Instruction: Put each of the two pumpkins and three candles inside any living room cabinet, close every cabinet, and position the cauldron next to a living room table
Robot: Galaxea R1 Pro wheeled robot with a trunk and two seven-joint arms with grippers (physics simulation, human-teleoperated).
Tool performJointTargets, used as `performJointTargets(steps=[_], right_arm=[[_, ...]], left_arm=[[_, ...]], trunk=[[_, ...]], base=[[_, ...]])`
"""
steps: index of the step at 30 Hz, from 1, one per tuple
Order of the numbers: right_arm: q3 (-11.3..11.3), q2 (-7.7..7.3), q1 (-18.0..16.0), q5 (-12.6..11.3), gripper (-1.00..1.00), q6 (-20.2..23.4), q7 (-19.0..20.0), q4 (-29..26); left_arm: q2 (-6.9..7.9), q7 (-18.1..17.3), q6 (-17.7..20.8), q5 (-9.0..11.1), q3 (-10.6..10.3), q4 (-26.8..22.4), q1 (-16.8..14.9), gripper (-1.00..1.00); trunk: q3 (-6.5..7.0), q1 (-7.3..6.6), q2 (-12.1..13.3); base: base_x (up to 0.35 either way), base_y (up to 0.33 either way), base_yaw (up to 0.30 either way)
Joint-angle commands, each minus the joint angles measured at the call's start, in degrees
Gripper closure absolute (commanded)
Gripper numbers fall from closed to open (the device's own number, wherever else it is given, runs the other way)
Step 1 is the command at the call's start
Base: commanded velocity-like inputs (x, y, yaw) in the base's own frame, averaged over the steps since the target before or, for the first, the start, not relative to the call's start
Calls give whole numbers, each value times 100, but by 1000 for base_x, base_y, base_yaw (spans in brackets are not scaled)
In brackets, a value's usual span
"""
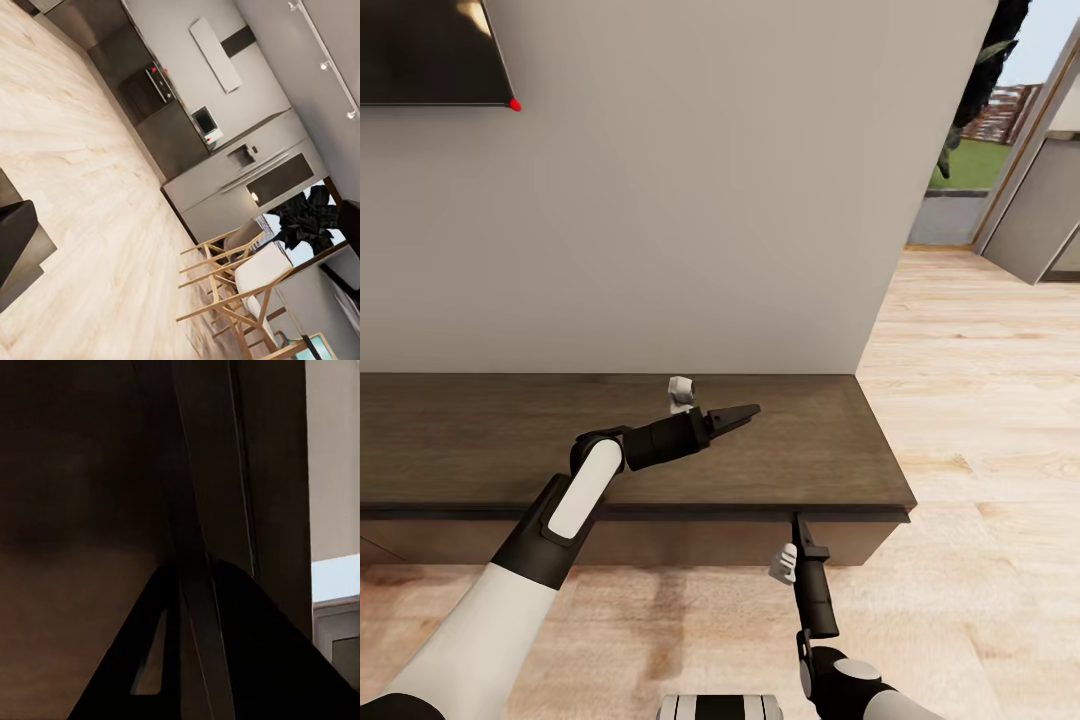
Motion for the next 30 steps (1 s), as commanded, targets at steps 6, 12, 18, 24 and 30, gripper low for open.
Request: performJointTargets(steps=[6,12,18,24,30], right_arm=[[-88,-2,-4,-44,100,-51,27,9],[-80,-2,-4,-44,100,-44,19,13],[-73,-2,-4,-44,100,-50,21,17],[-68,-6,-4,-36,100,-51,21,17],[-63,5,-4,-35,100,-52,21,17]], left_arm=[[1,0,0,0,1,4,4,-100],[0,0,0,0,0,-15,9,-100],[0,0,0,0,0,-10,8,-100],[0,0,0,0,0,-5,9,-100],[0,0,0,0,0,0,9,-100]], trunk=[[0,1,1],[0,1,1],[0,1,1],[0,1,1],[0,1,1]], base=[[-157,0,0],[-186,0,0],[-331,0,0],[-333,0,0],[-330,0,0]])
